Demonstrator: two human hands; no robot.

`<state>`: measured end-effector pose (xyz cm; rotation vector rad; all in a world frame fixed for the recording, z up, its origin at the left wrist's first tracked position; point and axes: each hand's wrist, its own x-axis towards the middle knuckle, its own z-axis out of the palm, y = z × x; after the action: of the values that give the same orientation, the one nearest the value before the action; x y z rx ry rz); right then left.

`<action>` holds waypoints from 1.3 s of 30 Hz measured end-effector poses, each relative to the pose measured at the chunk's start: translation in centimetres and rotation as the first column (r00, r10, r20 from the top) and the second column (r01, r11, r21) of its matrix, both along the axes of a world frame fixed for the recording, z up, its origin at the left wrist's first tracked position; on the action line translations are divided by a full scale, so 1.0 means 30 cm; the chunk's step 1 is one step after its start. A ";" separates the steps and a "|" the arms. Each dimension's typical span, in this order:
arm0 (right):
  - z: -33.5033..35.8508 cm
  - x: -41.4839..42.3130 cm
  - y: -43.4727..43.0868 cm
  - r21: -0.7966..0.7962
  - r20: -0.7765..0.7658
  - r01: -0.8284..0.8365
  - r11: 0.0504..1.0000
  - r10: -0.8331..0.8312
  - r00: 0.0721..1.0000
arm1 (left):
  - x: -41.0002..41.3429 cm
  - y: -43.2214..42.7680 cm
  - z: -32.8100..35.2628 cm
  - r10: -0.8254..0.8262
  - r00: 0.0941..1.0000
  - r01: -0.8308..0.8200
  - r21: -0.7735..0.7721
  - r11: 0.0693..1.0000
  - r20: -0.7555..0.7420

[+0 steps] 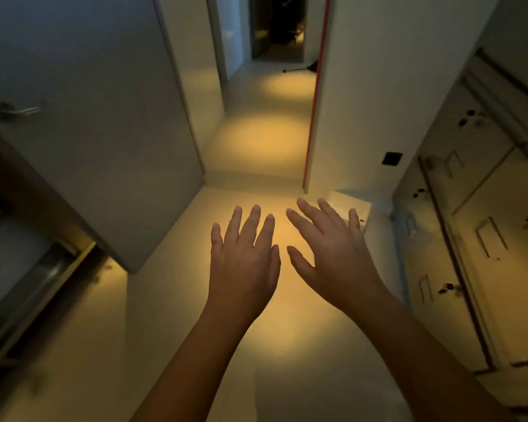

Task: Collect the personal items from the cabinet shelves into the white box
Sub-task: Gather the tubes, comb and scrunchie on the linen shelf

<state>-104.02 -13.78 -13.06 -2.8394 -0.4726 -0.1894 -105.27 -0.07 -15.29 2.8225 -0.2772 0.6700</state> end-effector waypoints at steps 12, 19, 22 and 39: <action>-0.025 0.393 0.255 0.030 0.072 -0.285 0.958 0.282 0.957 | 0.275 0.233 -0.026 0.326 0.945 -0.325 0.026 0.945 -0.030; 0.005 0.667 0.433 0.073 0.116 -0.490 0.868 0.481 0.869 | 0.450 0.379 0.039 0.480 0.877 -0.480 -0.030 0.877 -0.014; 0.008 0.728 0.552 0.075 0.135 -0.591 0.803 0.579 0.804 | 0.465 0.470 0.047 0.584 0.812 -0.582 -0.052 0.812 0.028; 0.039 0.599 1.442 0.112 0.237 -0.824 0.555 0.791 0.564 | 0.221 1.218 0.074 0.832 0.553 -0.822 -0.130 0.555 0.050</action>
<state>-86.04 29.49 -11.91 -2.0981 -1.6345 -0.2561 -98.62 36.47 -13.06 2.6919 1.1497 0.9530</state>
